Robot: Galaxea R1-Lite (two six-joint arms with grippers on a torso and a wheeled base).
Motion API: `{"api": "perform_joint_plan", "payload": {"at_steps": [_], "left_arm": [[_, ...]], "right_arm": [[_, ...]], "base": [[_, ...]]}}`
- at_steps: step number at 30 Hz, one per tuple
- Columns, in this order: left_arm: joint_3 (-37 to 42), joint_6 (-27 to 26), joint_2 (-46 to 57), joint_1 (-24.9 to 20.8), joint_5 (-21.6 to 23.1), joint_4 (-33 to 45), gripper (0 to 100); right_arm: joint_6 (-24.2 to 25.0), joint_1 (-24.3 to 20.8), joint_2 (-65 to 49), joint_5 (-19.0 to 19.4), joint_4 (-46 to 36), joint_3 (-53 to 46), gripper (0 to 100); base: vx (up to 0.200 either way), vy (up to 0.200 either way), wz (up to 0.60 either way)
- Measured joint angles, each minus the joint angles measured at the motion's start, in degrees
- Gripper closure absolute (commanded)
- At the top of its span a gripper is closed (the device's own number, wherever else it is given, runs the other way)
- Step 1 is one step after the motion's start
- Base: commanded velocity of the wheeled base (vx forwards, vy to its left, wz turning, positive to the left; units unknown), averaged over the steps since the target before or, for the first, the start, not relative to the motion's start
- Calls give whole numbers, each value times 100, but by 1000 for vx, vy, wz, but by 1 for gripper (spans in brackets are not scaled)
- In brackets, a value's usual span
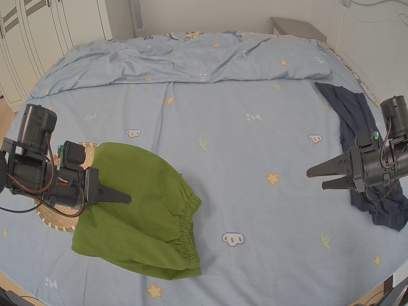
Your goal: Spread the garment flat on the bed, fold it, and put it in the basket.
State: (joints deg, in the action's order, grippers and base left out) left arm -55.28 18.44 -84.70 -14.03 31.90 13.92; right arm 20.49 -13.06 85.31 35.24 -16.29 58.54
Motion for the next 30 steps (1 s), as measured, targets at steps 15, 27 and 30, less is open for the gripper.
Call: {"api": "perform_joint_plan", "payload": {"at_steps": [15, 27, 30], "left_arm": [[-30, -731, 26, -7, -11, -16, 100], [-731, -1432, 162, -52, -161, -112, 100], [-769, -1459, 334, -16, -319, -350, 100]], "right_arm": [[-2, -26, -116, -2, 12, -28, 0], [0, -13, -221, -7, 30, -27, 0], [0, -9, -245, -7, 50, -27, 0]], "base": [[0, 0, 0], [0, 0, 0], [0, 0, 0]]}}
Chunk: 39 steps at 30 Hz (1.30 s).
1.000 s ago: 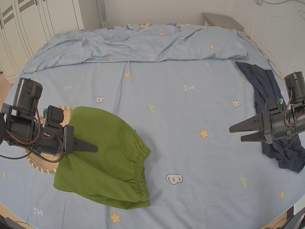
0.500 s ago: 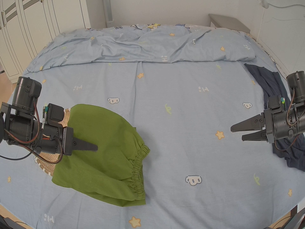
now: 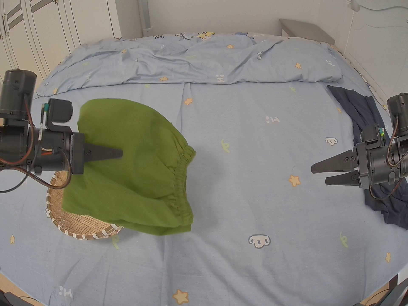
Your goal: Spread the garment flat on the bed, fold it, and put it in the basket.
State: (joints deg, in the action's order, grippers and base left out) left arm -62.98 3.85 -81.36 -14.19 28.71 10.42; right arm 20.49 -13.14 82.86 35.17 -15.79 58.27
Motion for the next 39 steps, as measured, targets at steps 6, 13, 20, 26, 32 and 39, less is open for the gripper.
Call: {"api": "perform_joint_plan", "payload": {"at_steps": [6, 13, 20, 26, 32, 39], "left_arm": [[30, 6, 269, 510, -72, -574, 100], [101, 57, -28, 1401, -61, -1214, 100], [422, 123, -761, 2158, -57, -1343, 100], [926, 178, -1158, 2672, -104, -1285, 100], [1095, 427, -1417, 2860, -176, -690, 100], [905, 479, -1842, 2814, -312, -49, 100]], "right_arm": [[6, 6, -22, -4, 17, -4, 0], [6, 20, -43, -4, 22, -9, 0], [0, -2, -52, -2, 9, -15, 0], [0, -24, -65, 2, -13, -30, 0], [-2, -59, -87, 2, -20, -37, 0], [-18, -72, -74, -2, 20, -83, 0]], "base": [[0, 0, 0], [0, 0, 0], [0, 0, 0], [0, 0, 0], [0, 0, 0], [0, 0, 0]]}}
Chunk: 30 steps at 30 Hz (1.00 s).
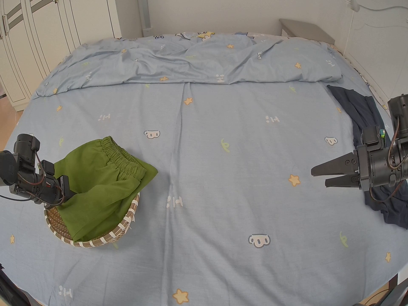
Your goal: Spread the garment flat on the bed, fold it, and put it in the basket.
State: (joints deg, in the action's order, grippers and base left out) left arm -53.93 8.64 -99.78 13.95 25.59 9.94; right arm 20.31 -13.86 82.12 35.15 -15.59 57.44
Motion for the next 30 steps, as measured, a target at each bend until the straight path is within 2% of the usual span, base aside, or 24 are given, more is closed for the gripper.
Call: {"api": "perform_joint_plan", "payload": {"at_steps": [9, 10, 20, 30], "left_arm": [[-174, 9, -619, -37, -17, 84, 100], [-177, 11, -647, -41, -17, 87, 0], [-227, 184, -623, -179, -20, 350, 0], [-304, 195, 533, -171, -88, 998, 0]], "right_arm": [[-17, -30, 22, -9, 13, -30, 0], [-20, -33, 24, -9, 11, -30, 0], [-17, -35, 29, -20, 13, -33, 0], [-17, -39, 32, -20, 16, -33, 0]], "base": [[0, 0, 0], [0, 0, 0], [0, 0, 0], [0, 0, 0]]}}
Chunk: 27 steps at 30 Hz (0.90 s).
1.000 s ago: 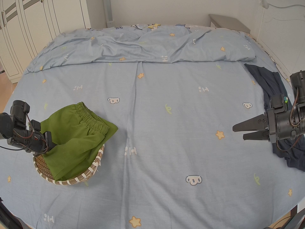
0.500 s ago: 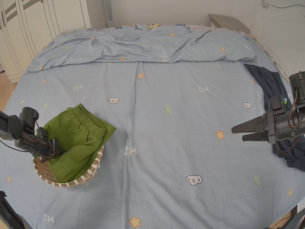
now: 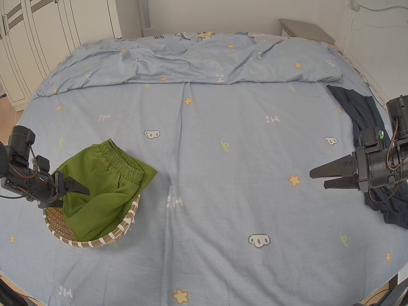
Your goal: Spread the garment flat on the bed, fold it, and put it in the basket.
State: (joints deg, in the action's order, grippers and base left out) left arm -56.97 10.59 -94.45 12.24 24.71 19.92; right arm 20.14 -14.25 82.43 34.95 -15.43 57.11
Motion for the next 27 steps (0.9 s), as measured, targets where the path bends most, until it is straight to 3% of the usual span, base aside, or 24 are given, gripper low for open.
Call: {"api": "perform_joint_plan", "payload": {"at_steps": [7, 14, 19, 27], "left_arm": [[-124, -12, 925, -30, -150, 446, 0], [29, 0, 1810, -364, -490, 384, 0], [488, 133, 2645, -847, -833, 79, 0], [1692, 350, 4422, -1607, -1864, -293, 0]], "right_arm": [[-33, -2, -13, -33, -2, -1, 0], [-473, 30, -510, -85, 293, -430, 0], [-701, 95, -1432, -101, 822, -1381, 0], [-756, 224, -3472, -121, 1273, -3011, 0]], "base": [[0, 0, 0], [0, 0, 0], [0, 0, 0], [0, 0, 0]]}}
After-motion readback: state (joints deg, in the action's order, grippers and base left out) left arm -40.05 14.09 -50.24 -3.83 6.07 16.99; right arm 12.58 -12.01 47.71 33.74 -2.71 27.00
